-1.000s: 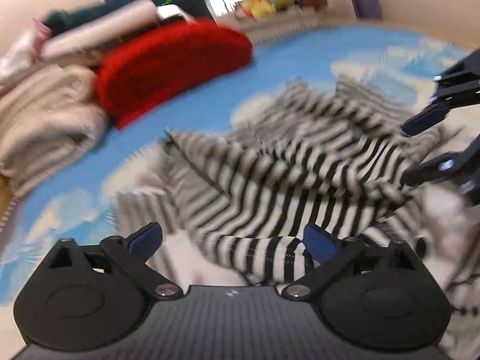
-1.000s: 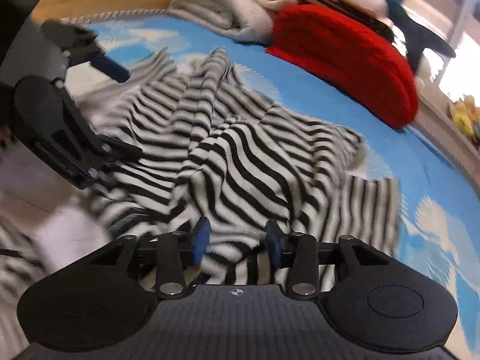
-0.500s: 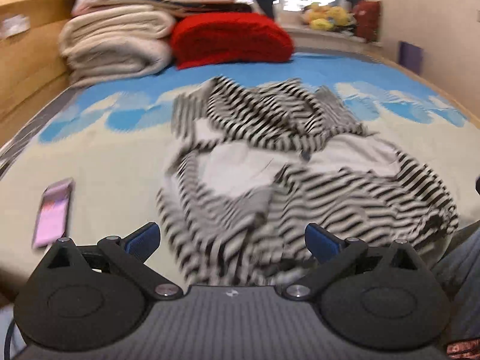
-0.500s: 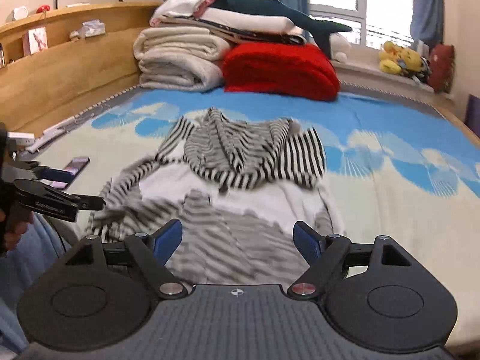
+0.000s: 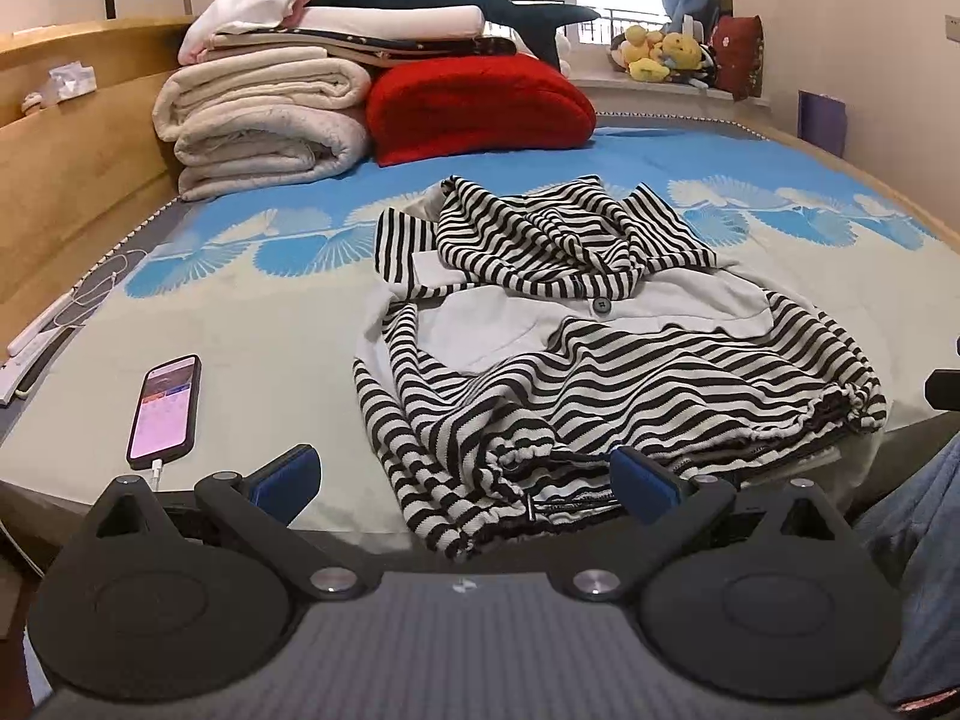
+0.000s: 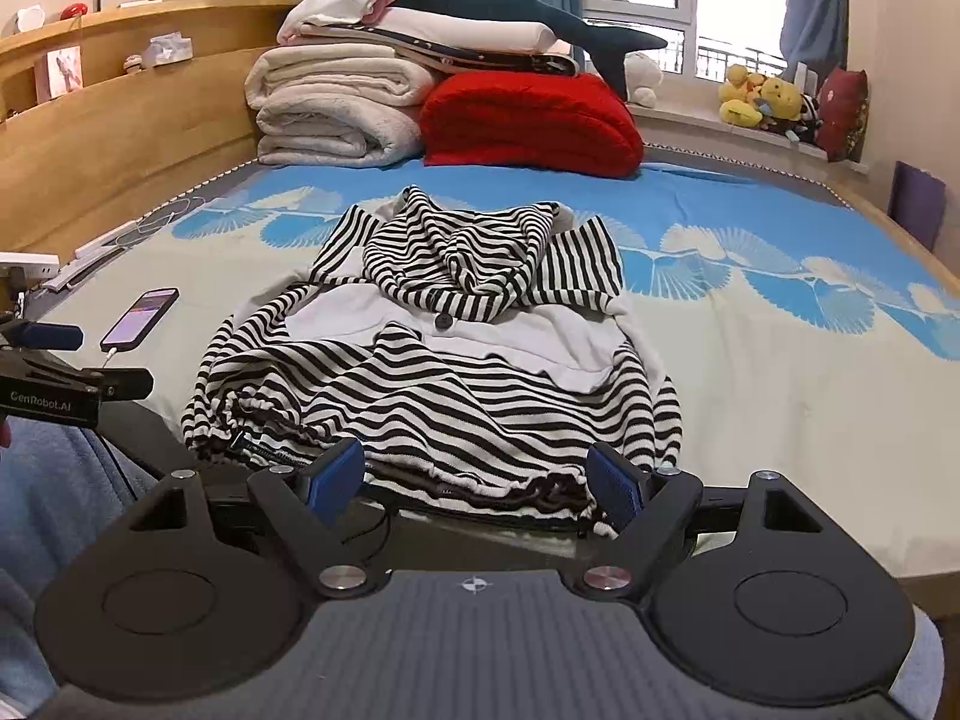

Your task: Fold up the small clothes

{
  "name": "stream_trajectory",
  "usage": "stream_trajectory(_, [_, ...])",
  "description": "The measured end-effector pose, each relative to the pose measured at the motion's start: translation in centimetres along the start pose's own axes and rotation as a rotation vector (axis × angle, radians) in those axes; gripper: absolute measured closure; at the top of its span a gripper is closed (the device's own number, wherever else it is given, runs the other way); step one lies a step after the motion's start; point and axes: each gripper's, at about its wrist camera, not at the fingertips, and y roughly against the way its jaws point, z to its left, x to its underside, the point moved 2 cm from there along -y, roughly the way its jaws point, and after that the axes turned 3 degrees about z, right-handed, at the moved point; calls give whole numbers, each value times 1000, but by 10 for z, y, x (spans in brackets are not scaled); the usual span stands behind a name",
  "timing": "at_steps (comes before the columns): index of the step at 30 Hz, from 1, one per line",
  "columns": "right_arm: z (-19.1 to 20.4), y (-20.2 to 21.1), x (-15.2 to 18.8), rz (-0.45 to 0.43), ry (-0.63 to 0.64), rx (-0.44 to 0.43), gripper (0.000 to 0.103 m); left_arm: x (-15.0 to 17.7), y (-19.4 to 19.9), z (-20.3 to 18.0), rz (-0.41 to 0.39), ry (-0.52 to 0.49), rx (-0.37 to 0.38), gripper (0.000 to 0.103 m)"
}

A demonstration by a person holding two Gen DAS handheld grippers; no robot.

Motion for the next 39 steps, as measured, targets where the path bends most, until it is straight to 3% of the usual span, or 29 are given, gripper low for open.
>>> stream_trajectory(3, [-10,-13,-5,15,-48,21,21,-5,-15,10,3,33,-17,0])
stream_trajectory(7, [-52,-62,-22,62,-215,78,21,-23,-62,34,38,130,-34,0])
stream_trajectory(11, [-90,-127,-34,128,-272,211,21,-37,-128,53,178,226,40,1])
stream_trajectory(17, [-116,-193,-11,356,-303,240,21,-17,-194,51,424,268,123,1])
stream_trajectory(19, [-113,-193,2,399,-321,186,24,-13,-186,47,401,217,124,8])
stream_trajectory(20, [-109,-187,6,368,-293,172,33,-11,-179,46,391,201,159,32])
stream_trajectory(21, [-102,-181,7,362,-227,161,66,-11,-170,46,378,204,209,70])
stream_trajectory(22, [-96,-175,7,352,-177,145,89,-11,-164,48,378,225,271,86])
stream_trajectory(24, [-94,-160,1,340,-202,48,90,-16,-145,56,341,246,307,89])
stream_trajectory(28, [-112,-115,-27,221,-336,-51,91,-27,-100,81,257,303,360,90])
stream_trajectory(31, [-121,-80,-33,179,-397,-117,91,-23,-65,90,227,299,401,90])
stream_trajectory(39, [-130,-12,28,280,-559,-173,91,43,-1,86,322,321,465,90])
